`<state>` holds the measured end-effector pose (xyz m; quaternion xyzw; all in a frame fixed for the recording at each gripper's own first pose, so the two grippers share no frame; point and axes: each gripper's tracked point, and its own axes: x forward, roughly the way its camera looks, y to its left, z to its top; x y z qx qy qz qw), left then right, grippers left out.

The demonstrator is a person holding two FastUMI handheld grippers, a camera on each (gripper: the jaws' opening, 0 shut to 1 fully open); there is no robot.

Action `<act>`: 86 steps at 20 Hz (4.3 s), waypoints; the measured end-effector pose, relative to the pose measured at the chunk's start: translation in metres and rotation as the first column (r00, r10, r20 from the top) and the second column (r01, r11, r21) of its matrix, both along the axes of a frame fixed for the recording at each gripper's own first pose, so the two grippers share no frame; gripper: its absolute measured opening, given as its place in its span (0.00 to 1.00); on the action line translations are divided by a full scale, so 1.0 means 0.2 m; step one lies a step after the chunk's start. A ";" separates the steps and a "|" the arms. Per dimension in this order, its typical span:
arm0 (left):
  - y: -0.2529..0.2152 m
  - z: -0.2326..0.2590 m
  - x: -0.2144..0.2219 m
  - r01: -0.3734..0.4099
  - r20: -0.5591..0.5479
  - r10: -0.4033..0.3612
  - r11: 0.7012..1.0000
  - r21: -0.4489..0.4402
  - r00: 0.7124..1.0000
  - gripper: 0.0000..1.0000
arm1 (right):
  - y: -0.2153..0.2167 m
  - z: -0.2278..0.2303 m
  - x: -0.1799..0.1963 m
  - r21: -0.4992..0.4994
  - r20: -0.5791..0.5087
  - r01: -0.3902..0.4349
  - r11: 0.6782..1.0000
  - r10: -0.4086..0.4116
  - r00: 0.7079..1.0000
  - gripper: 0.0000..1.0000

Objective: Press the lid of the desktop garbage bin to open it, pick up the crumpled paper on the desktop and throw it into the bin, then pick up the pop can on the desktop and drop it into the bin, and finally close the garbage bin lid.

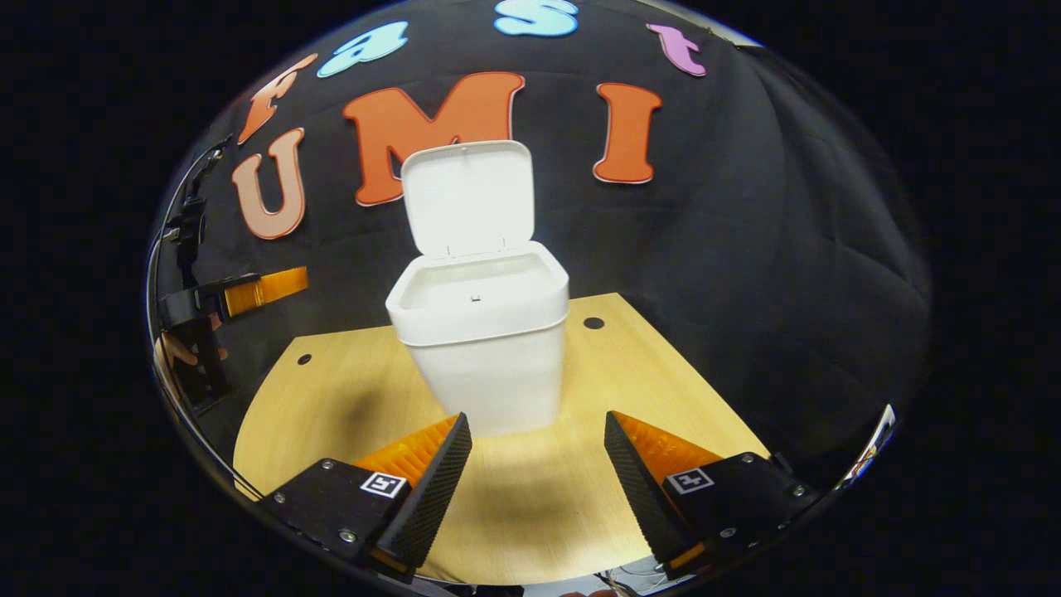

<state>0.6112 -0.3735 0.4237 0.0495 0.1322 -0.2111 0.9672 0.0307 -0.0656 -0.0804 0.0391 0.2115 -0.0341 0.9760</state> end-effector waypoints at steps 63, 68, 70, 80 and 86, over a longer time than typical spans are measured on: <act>1.27 -0.15 -0.24 -0.371 -0.029 0.371 0.929 0.017 0.928 1.00 | 0.91 -0.45 0.08 0.037 -0.180 -0.465 0.884 0.464 0.867 0.78; 1.28 -0.15 -0.23 -0.383 -0.030 0.384 0.923 0.023 0.923 1.00 | 0.80 -0.33 0.24 -0.030 -0.109 -0.415 0.909 0.410 0.906 0.78; 1.28 -0.16 -0.22 -0.387 -0.032 0.388 0.922 0.018 0.921 1.00 | 0.75 -0.30 0.31 -0.074 -0.083 -0.380 0.922 0.374 0.924 0.78; 1.30 -0.21 -0.15 -0.409 -0.046 0.410 0.912 0.038 0.911 1.00 | 0.59 -0.36 0.44 -0.144 -0.159 -0.285 0.948 0.262 0.952 0.78; 1.30 -0.27 -0.10 -0.420 -0.070 0.423 0.906 0.044 0.904 1.00 | 0.58 -0.42 0.41 -0.110 -0.244 -0.272 0.956 0.239 0.940 0.77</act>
